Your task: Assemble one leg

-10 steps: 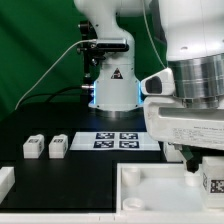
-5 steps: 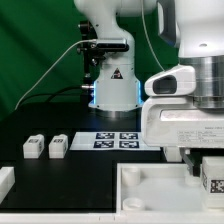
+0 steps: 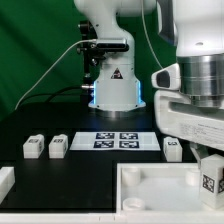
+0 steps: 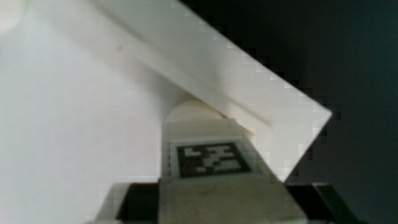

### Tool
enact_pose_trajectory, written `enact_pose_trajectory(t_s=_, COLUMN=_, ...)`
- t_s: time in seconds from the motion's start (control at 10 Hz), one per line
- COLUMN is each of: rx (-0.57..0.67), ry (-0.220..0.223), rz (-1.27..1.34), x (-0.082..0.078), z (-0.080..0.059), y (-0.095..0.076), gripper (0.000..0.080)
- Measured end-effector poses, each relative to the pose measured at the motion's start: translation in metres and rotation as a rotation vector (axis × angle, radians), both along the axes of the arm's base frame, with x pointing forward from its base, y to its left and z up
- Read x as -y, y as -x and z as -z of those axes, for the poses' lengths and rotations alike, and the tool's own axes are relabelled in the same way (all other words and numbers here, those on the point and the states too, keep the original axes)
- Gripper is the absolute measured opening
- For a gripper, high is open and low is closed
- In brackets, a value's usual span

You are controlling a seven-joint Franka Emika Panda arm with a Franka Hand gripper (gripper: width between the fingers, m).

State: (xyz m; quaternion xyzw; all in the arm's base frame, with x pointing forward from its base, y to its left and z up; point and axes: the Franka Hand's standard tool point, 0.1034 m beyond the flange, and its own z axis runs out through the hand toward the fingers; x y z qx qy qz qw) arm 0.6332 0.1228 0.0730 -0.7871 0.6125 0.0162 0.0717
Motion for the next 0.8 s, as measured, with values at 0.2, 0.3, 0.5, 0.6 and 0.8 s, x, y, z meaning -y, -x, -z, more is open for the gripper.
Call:
enact_pose_trajectory(t_s=0.2, rx=-0.035, ry=-0.043, rz=0.213, x=0.0, z=0.0014, y=-0.001, gripper=0.0298)
enact_pose_trajectory(t_s=0.3, rx=-0.032, ry=-0.042, rz=0.186, x=-0.0008, z=0.0019, y=-0.0004, gripper=0.0298)
enact_pose_trajectory(t_s=0.5, rx=-0.028, ry=-0.039, rz=0.153, x=-0.0006, z=0.0025, y=-0.0001, gripper=0.0298)
enact_pose_trajectory(t_s=0.6, rx=-0.02, ry=-0.035, rz=0.091, x=-0.0007, z=0.0036, y=0.0004, gripper=0.0298)
enact_pose_trajectory(t_s=0.8, rx=0.021, ry=-0.009, rz=-0.214, x=-0.0004, z=0.0034, y=0.0028, gripper=0.0524)
